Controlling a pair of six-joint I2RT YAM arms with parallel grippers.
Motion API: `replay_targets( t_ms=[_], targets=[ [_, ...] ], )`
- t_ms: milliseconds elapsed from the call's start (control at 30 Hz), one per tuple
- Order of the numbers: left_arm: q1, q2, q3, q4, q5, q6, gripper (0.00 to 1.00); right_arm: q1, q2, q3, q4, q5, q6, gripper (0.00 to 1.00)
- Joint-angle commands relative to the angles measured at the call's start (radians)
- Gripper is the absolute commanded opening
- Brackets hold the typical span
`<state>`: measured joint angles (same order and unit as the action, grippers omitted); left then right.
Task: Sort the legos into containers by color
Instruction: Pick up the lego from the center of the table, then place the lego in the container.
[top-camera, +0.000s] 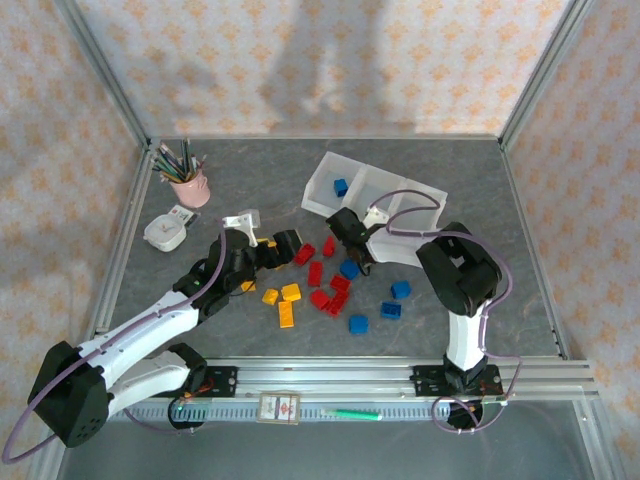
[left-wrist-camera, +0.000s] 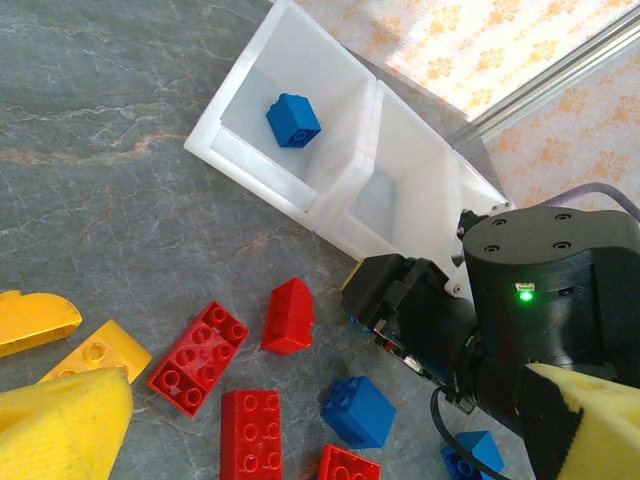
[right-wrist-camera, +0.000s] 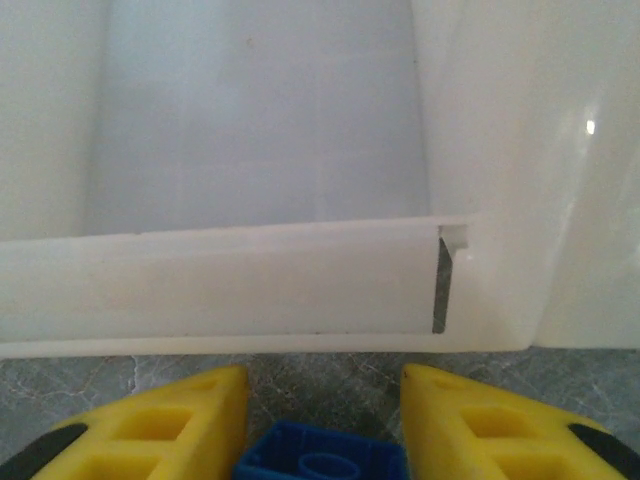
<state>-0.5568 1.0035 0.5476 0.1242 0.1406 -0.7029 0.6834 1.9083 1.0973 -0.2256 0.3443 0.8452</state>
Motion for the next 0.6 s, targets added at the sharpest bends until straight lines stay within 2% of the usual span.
replay_targets(
  t_ms=[0, 233, 567],
  targets=[
    [-0.01, 0.0, 0.003, 0.022, -0.026, 0.006, 0.99, -0.003, -0.006, 0.01, 0.001, 0.045, -0.034, 0.38],
    [-0.009, -0.018, 0.003, 0.012, -0.037, 0.003, 0.99, 0.036, -0.09, -0.025, -0.02, 0.051, -0.11, 0.25],
    [-0.004, -0.051, 0.065, -0.073, -0.112, 0.063, 0.99, 0.064, -0.204, 0.049, -0.028, -0.058, -0.27, 0.23]
  ],
)
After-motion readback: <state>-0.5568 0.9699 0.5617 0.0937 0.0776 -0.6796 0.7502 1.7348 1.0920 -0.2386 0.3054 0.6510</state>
